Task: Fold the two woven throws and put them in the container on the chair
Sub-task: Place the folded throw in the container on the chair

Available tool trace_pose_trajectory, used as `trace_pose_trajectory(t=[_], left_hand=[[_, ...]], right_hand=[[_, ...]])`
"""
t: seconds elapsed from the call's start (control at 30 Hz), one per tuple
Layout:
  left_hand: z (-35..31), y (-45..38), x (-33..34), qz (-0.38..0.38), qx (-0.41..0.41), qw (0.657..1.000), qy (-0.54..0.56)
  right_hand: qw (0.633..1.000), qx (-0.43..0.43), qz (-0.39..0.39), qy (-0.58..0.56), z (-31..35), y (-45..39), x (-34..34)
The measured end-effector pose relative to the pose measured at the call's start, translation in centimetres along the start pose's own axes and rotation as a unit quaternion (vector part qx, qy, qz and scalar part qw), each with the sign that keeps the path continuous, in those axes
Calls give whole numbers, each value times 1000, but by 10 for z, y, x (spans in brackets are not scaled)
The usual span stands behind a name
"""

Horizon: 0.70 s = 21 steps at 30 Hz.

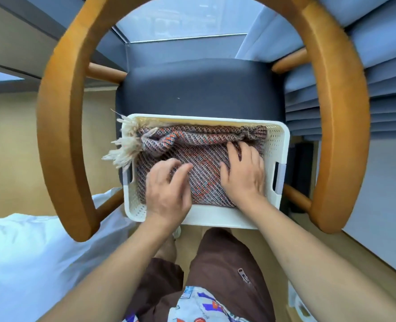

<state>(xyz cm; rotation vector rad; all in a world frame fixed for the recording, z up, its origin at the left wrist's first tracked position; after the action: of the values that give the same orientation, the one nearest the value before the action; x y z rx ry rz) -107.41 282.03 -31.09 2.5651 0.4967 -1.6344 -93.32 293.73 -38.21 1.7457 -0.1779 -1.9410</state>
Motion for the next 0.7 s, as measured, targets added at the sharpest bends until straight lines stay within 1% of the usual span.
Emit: trace_pose_trajectory(t=[0.03, 0.07, 0.13, 0.17, 0.2, 0.23, 0.27, 0.3, 0.33, 0.37, 0.4, 0.47, 0.53, 0.57, 0.63, 0.67, 0.7], left_hand=[[2, 0, 14, 66, 28, 997, 0], [13, -2, 28, 123, 25, 992, -28], [46, -11, 48, 206, -31, 974, -92], [60, -17, 55, 233, -55, 966, -98], [72, -19, 65, 257, -76, 960, -83], [81, -18, 75, 281, -106, 953, -44], [86, -17, 86, 298, -154, 942, 22], [90, -15, 98, 309, -207, 923, 96], [95, -11, 109, 316, -247, 905, 144], [99, -9, 116, 323, -263, 896, 153], [102, -7, 119, 336, -260, 895, 135], [104, -8, 116, 341, -243, 900, 120], [95, -12, 104, 312, -223, 914, 134], [88, -14, 95, 297, -204, 926, 112], [79, -12, 77, 259, -154, 953, 28], [78, -6, 72, 250, -142, 958, 5], [79, 3, 71, 260, -153, 953, 7]], right_hand=[[1000, -12, 1, 7, 3, 1, 3], [1000, -13, 8, 23, 4, -1, 7], [998, 9, 21, 62, 0, -10, 13], [997, 16, 23, 73, -4, -15, 16], [997, 15, 26, 78, -7, -19, 19], [996, 12, 33, 83, -9, -22, 22], [995, 12, 45, 87, -11, -26, 25], [994, 14, 63, 89, -12, -30, 29], [992, 18, 83, 89, -12, -33, 32], [991, 23, 98, 90, -12, -36, 35], [990, 25, 107, 91, -12, -38, 37], [989, 21, 116, 94, -11, -40, 36], [992, 8, 84, 95, -10, -35, 28], [995, -1, 53, 88, -10, -30, 24], [997, -19, 12, 75, -14, -17, 24], [996, -28, 17, 84, -18, -11, 27], [993, -36, 35, 103, -23, -6, 32]])
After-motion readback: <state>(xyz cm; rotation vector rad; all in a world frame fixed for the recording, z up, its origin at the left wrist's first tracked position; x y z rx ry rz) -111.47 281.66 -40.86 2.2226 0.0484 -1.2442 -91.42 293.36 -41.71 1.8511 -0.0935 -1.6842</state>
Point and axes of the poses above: each hand's wrist, its own y-axis away from the middle knuckle, its own x-axis out of the palm, z = x × y, the point moved 6 cm from there along -y, towards the middle knuckle, and after that the axes turned 11 degrees about x, right-handed, at the moved point
